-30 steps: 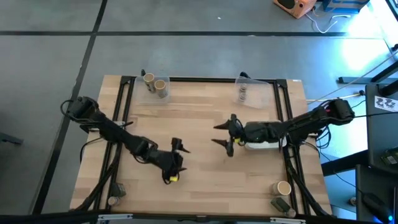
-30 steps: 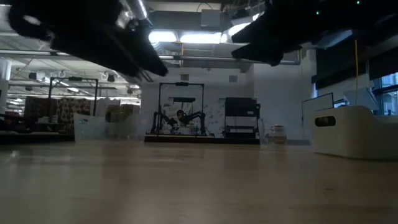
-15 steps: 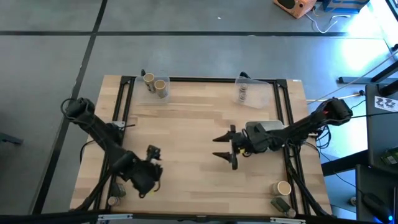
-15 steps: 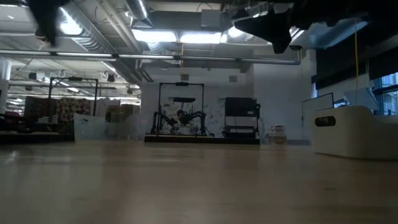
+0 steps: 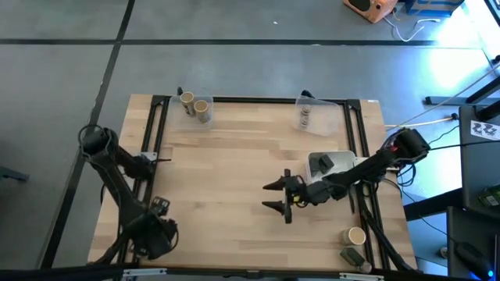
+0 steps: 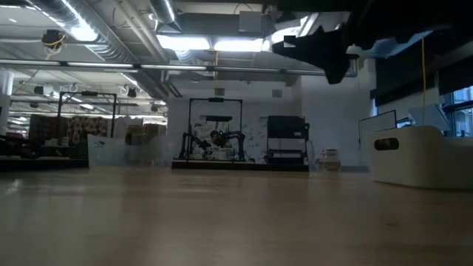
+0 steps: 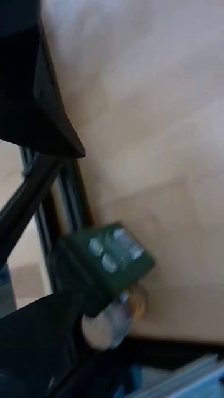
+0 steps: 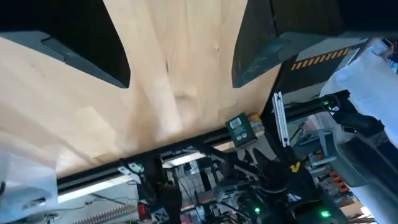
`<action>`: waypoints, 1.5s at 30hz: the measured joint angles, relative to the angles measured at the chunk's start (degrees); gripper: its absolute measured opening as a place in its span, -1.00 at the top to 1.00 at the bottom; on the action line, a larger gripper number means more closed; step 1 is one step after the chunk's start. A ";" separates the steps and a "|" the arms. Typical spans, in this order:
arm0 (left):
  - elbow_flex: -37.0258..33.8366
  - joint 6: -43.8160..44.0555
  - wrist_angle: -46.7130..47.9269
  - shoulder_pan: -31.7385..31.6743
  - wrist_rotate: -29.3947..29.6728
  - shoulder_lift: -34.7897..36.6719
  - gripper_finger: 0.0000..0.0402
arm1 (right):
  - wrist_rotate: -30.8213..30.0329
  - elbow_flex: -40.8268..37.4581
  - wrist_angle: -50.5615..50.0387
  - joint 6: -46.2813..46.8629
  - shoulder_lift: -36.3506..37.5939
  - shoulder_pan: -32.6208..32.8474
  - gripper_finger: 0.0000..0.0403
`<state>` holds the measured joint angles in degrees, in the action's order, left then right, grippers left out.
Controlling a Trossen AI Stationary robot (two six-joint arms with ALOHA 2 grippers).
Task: Sort spices by type
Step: Put the left black seasoning can into the white bin
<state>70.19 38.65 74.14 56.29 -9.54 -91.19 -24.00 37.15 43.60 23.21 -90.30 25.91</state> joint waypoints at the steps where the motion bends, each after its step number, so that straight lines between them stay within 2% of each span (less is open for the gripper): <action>1: 0.00 0.56 -0.19 0.83 -0.62 -0.31 -0.71 | 0.01 0.49 -0.08 0.32 -0.72 0.02 -0.39; 8: -0.02 0.85 -1.28 6.05 -1.23 -3.85 -0.71 | 0.62 3.19 -0.12 0.53 -3.96 0.02 -0.39; 11: -0.02 -0.52 -3.58 7.26 -1.24 -5.69 -0.71 | 1.12 4.18 -0.13 0.53 -4.50 0.02 -0.39; 18: -0.44 -1.56 -2.31 8.27 -0.72 -10.25 -0.69 | 2.73 5.17 -0.51 0.05 -4.54 0.02 -0.39; 22: -0.46 -1.59 -2.89 8.10 -0.57 -11.20 -0.47 | 3.68 5.22 -0.56 -0.08 -4.54 0.04 -0.39; 28: -0.46 -0.25 -3.07 6.88 -0.15 -11.31 0.13 | 3.18 5.22 -0.55 -1.71 -4.54 1.13 -0.39; 31: -0.46 -0.34 -3.05 5.14 -0.15 -11.31 0.43 | 2.50 5.22 -0.75 -2.70 -4.54 1.18 -0.39; 39: 1.56 -3.56 -2.75 -4.46 0.58 -11.33 0.45 | 0.10 5.22 -5.60 -6.44 -2.08 1.65 -0.39; 45: 6.61 -7.57 -3.12 -15.26 7.83 -11.33 0.45 | -8.98 5.22 -18.67 -10.32 5.58 5.16 -0.39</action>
<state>76.80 31.09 71.03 41.03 -1.71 -102.52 -32.97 42.37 24.93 12.89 -84.72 31.07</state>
